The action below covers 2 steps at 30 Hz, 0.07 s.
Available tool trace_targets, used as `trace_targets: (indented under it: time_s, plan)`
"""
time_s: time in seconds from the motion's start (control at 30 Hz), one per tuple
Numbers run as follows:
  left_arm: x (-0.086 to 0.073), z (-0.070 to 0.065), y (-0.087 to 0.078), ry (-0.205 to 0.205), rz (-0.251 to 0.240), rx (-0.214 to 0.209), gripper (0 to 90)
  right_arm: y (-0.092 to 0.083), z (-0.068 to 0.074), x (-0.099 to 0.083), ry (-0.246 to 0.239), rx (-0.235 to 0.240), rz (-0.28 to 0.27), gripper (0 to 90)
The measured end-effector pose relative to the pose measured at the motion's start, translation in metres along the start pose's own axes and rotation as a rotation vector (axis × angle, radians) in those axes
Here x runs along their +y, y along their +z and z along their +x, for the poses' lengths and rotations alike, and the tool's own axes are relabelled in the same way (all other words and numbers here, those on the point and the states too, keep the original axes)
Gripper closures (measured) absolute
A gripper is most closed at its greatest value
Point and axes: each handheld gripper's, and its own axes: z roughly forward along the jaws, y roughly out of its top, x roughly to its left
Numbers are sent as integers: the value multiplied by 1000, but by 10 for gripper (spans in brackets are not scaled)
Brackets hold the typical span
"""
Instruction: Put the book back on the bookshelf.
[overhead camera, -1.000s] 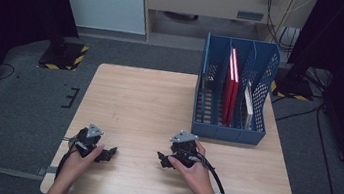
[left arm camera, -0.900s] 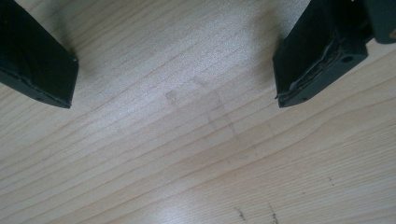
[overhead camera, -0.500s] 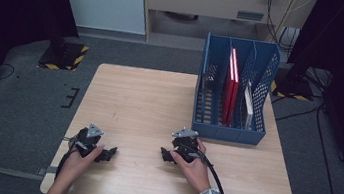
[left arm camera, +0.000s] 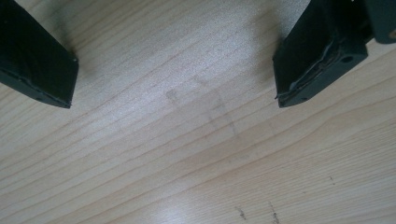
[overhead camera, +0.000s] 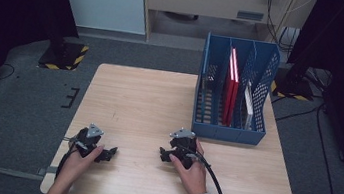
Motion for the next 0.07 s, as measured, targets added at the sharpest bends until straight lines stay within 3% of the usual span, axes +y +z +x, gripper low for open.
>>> trace_targets:
  time_s: [0.07]
  plan:
    - [0,0,0,1,0,0,0,0,1,0,9,-7,0,59]
